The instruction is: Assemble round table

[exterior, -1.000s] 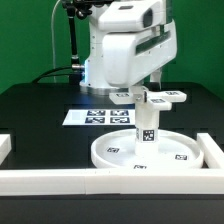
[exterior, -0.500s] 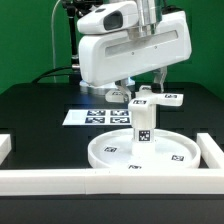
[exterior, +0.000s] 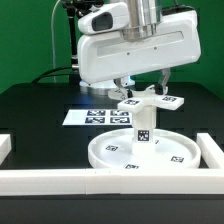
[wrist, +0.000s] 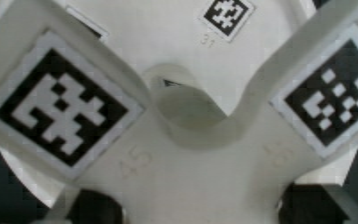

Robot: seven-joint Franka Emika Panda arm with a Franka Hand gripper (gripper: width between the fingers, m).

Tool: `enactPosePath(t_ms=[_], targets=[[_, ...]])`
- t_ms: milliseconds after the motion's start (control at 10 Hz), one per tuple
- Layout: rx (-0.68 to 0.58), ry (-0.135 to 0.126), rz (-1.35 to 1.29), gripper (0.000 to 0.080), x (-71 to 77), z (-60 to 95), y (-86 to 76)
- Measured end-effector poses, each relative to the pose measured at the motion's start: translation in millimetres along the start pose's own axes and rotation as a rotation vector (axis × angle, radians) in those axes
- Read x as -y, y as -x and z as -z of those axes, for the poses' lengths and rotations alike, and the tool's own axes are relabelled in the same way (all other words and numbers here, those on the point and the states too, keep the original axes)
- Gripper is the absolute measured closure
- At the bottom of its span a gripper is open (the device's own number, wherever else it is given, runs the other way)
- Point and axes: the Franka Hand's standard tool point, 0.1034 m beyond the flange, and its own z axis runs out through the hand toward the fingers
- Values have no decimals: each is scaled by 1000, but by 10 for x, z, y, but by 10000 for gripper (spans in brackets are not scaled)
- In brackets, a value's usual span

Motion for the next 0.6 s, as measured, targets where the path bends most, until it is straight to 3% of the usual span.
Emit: enactPosePath(t_ms=[300,600], targets=[[-32,-4,-273,361,-4,-2,-21],[-56,-25,-603,361,63,-8,-42]])
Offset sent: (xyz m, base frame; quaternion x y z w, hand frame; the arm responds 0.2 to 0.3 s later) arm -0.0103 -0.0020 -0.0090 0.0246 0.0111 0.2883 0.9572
